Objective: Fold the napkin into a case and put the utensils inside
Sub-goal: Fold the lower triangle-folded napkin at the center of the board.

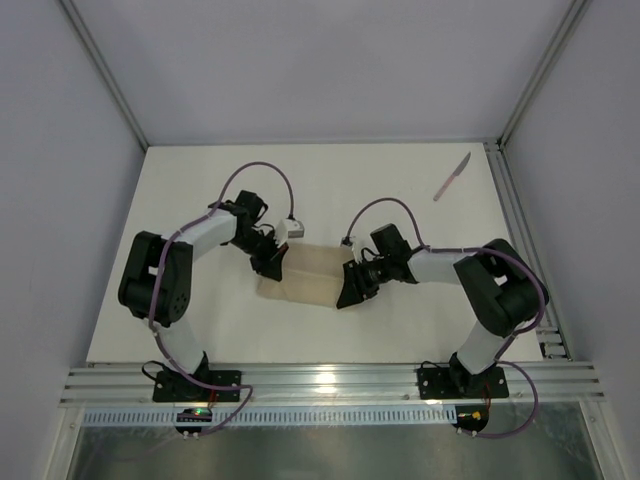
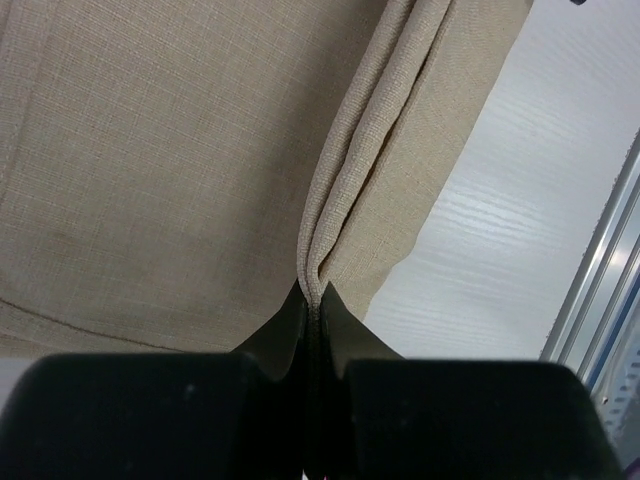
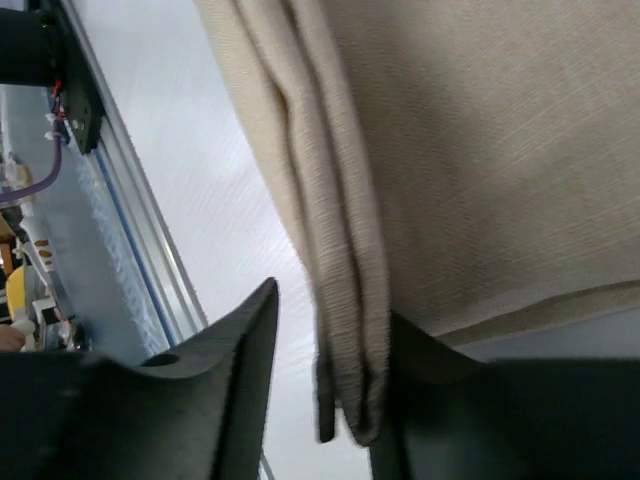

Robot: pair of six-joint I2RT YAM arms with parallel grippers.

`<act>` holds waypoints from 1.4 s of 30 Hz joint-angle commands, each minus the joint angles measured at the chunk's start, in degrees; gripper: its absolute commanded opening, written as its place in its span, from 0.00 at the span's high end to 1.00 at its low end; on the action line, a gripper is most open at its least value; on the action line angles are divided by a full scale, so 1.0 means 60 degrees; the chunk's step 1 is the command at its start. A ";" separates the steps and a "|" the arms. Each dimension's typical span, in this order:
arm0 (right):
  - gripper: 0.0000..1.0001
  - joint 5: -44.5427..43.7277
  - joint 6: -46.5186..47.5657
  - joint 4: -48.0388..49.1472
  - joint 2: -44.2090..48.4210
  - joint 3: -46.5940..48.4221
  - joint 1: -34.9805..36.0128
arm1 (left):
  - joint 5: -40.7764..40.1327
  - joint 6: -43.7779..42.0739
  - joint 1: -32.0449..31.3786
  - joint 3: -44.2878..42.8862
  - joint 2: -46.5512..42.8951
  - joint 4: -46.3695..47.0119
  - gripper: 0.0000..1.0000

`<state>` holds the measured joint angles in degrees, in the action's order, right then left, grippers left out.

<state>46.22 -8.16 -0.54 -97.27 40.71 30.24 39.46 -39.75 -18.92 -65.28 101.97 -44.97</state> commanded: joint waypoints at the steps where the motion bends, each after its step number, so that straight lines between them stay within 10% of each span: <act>1: 0.56 -0.0289 0.0466 -0.1034 0.0302 0.0538 -0.0045 | -0.0161 0.0194 0.0165 0.0156 -0.0311 0.0186 1.00; 12: 0.37 -0.3672 0.0102 -0.2317 0.2750 0.1682 -0.0411 | -0.0381 0.0398 0.0179 0.0362 -0.0326 0.0361 1.00; 21: 0.89 -0.2870 -0.1084 -0.0016 0.0482 0.2516 -0.0294 | -0.0615 0.0838 0.0179 0.0303 -0.0165 0.0493 1.00; 42: 0.96 -0.3586 -0.1160 -0.0905 -0.1572 0.2941 -0.0338 | -0.0923 0.0882 0.0619 -0.0195 0.0905 -0.0195 1.00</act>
<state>28.21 -18.52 -1.56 -107.50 57.60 27.97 35.20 -34.44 -15.38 -64.73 105.91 -45.10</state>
